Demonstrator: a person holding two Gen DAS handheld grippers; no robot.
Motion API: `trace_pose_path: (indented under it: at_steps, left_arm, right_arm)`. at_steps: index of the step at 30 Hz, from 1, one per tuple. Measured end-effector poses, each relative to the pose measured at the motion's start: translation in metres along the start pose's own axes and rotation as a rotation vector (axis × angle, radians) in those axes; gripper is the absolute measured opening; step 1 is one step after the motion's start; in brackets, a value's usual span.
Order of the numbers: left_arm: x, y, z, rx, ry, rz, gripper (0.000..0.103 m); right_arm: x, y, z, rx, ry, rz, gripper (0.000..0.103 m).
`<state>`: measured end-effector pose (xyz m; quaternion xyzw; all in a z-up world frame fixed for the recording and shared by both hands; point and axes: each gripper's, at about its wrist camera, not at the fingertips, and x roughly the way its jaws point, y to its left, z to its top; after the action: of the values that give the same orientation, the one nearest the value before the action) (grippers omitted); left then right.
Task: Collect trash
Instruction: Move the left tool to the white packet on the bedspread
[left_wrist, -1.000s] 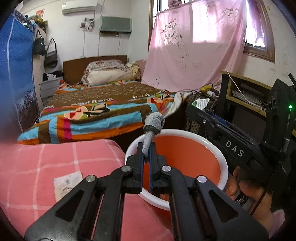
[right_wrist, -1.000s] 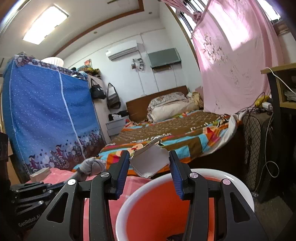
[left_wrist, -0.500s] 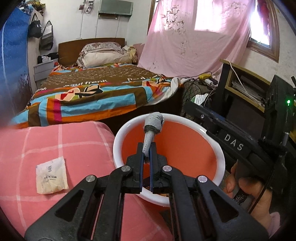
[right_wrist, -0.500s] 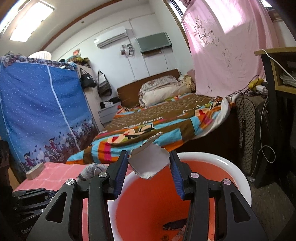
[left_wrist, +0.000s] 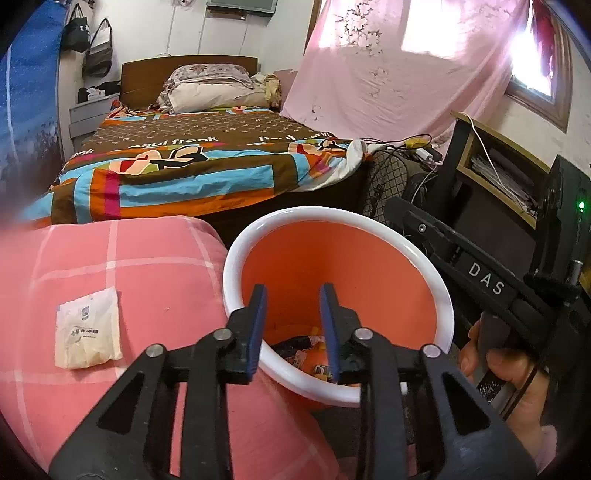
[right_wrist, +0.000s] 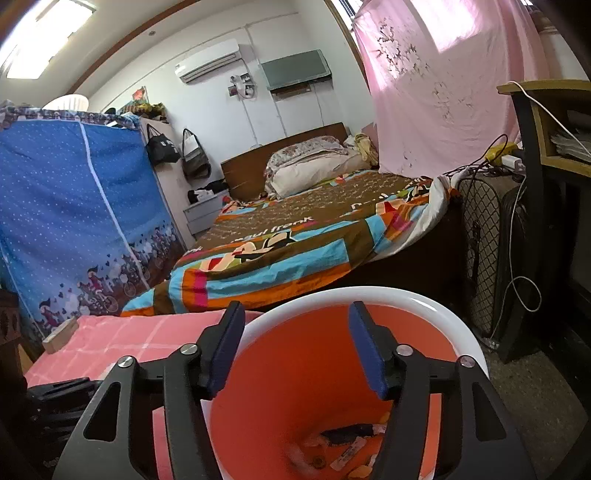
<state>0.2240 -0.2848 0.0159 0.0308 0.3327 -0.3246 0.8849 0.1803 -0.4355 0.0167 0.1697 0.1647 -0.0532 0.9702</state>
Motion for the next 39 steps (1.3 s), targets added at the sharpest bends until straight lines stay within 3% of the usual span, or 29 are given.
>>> trace_pose_path:
  at_steps: [12, 17, 19, 21, 24, 28, 33, 39]
  left_arm:
    - [-0.02, 0.019, -0.001, -0.043, -0.087, 0.046, 0.059]
    - [-0.041, 0.034, -0.001, -0.067, -0.16, 0.116, 0.079]
    - [-0.052, 0.043, -0.003, -0.082, -0.189, 0.162, 0.091]
    - [-0.059, 0.052, -0.006, -0.099, -0.2, 0.194, 0.095]
    - [-0.069, 0.069, -0.014, -0.137, -0.207, 0.248, 0.101]
    - [-0.075, 0.091, -0.022, -0.18, -0.201, 0.296, 0.102]
    - [-0.068, 0.104, -0.029, -0.183, -0.136, 0.307, 0.101]
    - [-0.043, 0.106, -0.032, -0.15, -0.03, 0.297, 0.085]
  right_arm:
    - [-0.007, 0.004, 0.003, -0.011, -0.05, -0.014, 0.075]
    - [-0.012, 0.008, 0.005, -0.023, -0.087, -0.019, 0.085]
    - [-0.014, 0.013, 0.004, -0.03, -0.104, -0.024, 0.095]
    - [-0.016, 0.018, 0.003, -0.039, -0.122, -0.024, 0.103]
    - [-0.017, 0.03, 0.001, -0.067, -0.136, -0.009, 0.103]
    - [-0.014, 0.048, -0.004, -0.126, -0.13, 0.0, 0.103]
    - [-0.009, 0.066, -0.01, -0.185, -0.113, 0.013, 0.103]
    - [-0.002, 0.074, -0.018, -0.234, -0.077, 0.011, 0.103]
